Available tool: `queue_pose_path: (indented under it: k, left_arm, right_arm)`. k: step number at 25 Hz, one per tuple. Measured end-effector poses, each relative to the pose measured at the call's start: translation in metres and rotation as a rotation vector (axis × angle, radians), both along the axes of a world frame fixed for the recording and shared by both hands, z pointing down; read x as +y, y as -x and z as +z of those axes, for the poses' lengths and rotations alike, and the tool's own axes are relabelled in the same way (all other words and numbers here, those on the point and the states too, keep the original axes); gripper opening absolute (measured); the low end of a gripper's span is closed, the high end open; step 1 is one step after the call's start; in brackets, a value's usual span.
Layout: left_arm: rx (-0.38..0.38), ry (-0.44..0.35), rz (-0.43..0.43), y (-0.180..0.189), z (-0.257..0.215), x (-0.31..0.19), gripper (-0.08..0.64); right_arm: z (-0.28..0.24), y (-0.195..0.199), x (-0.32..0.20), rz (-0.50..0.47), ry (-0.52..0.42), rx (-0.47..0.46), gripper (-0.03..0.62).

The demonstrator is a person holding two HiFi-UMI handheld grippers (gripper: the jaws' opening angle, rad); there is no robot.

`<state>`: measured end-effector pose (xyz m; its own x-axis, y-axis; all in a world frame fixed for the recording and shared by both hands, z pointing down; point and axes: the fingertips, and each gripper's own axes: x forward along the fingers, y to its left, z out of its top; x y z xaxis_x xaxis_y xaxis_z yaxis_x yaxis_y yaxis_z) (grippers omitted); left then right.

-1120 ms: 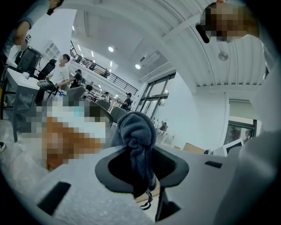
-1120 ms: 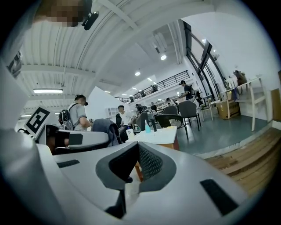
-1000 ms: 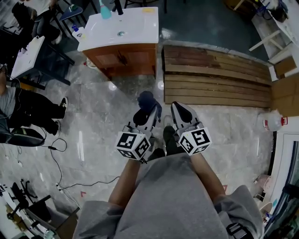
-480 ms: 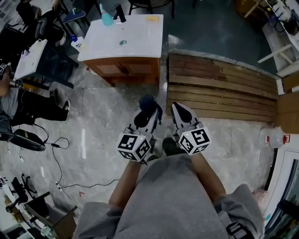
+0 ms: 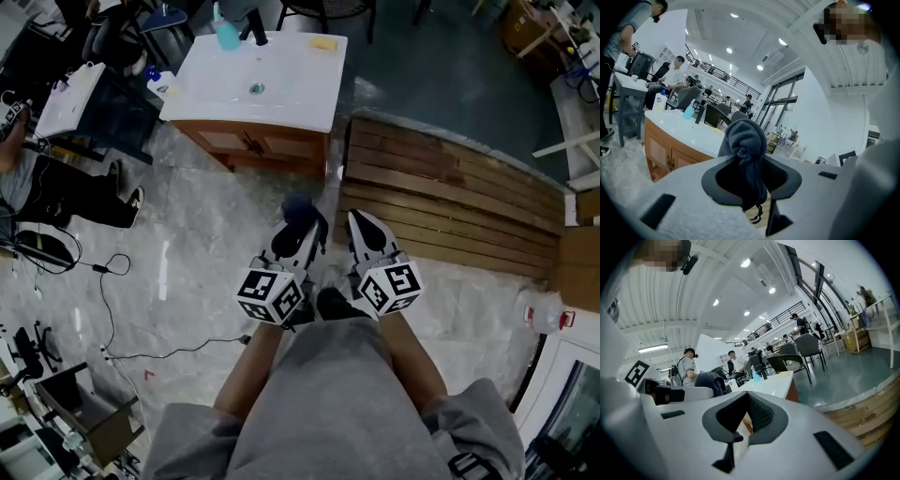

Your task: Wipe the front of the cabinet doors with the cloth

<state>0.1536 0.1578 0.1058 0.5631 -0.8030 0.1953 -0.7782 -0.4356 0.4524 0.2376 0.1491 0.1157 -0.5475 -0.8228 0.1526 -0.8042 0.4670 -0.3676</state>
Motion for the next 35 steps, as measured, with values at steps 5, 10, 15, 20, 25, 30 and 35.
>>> queue_pose_path:
  k: [5,10,15,20,25,30,35]
  left_arm:
    - [0.06,0.024,-0.054,0.017,0.012,-0.027,0.106]
    - [0.118,0.054,-0.075,0.04,0.037,-0.052,0.106]
    - [0.163,0.092,-0.088,0.065,0.065,-0.076,0.106]
    - [0.235,0.13,-0.09,0.089,0.097,-0.099,0.106]
    - [0.28,0.154,-0.121,0.109,0.131,-0.124,0.104]
    - [0.366,0.178,-0.183,0.122,0.174,-0.153,0.106]
    - [0.411,0.18,-0.221,0.117,0.216,-0.174,0.104]
  right_arm:
    - [0.015,0.012,-0.024,-0.006,0.03,0.0,0.009]
    - [0.034,0.034,-0.047,-0.011,0.063,0.037,0.009]
    - [0.057,0.056,-0.074,0.0,0.098,0.084,0.009]
    - [0.077,0.087,-0.103,0.013,0.101,0.129,0.009]
    - [0.096,0.101,-0.128,0.017,0.069,0.168,0.009]
    - [0.135,0.102,-0.158,-0.004,0.069,0.203,0.009]
    - [0.175,0.1,-0.182,-0.058,0.074,0.237,0.009]
